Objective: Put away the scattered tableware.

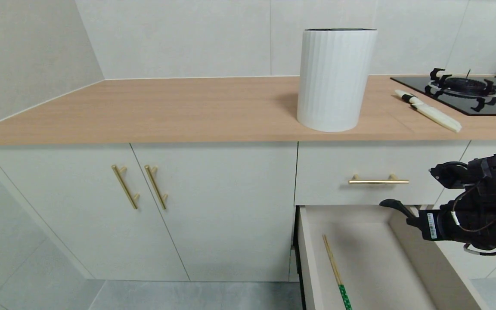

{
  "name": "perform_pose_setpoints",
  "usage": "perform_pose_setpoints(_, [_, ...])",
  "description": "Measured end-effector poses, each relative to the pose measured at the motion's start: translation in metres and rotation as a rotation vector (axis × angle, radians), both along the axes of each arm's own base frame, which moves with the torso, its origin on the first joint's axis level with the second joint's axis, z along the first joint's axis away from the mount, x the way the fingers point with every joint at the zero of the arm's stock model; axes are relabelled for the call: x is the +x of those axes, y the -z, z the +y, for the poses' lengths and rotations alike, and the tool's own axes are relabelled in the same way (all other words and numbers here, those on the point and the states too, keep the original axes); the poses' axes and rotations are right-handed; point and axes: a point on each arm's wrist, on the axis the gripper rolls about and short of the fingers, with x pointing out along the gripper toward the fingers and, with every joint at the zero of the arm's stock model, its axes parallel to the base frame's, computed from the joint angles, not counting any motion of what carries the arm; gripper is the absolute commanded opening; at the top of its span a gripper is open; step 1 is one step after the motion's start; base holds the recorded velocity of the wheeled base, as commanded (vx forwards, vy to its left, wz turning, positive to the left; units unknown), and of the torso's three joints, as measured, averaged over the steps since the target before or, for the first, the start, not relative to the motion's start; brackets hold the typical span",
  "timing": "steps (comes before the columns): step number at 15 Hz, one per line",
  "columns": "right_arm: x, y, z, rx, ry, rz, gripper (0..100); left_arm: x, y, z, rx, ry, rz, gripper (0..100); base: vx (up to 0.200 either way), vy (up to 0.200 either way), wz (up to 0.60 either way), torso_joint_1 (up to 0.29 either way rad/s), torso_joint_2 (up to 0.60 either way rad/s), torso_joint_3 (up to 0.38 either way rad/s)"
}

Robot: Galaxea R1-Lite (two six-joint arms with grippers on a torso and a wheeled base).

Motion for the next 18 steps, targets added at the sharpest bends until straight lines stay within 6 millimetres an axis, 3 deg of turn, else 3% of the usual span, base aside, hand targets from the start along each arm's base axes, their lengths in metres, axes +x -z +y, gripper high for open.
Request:
perform_pose_setpoints(4, [0.002, 0.006, 0.001, -0.003, -0.001, 0.018, 0, 0.0, 0.0, 0.0, 0.0, 0.0, 0.0, 100, 0.0, 0.0, 0.0, -0.123, 0.36, 0.234])
perform_pose_setpoints(11, [0.008, 0.017, 0.002, -0.01, -0.007, 0.042, 0, 0.0, 0.0, 0.0, 0.0, 0.0, 0.0, 100, 0.0, 0.0, 0.0, -0.008, 0.02, 0.013])
perform_pose_setpoints(15, [0.024, 0.036, 0.008, -0.01, -0.016, 0.064, 0, 0.0, 0.0, 0.0, 0.0, 0.0, 0.0, 100, 0.0, 0.0, 0.0, 0.0, 0.0, 0.0])
perform_pose_setpoints(18, [0.039, 0.061, 0.012, -0.011, -0.016, 0.096, 0, 0.0, 0.0, 0.0, 0.0, 0.0, 0.0, 100, 0.0, 0.0, 0.0, 0.0, 0.0, 0.0])
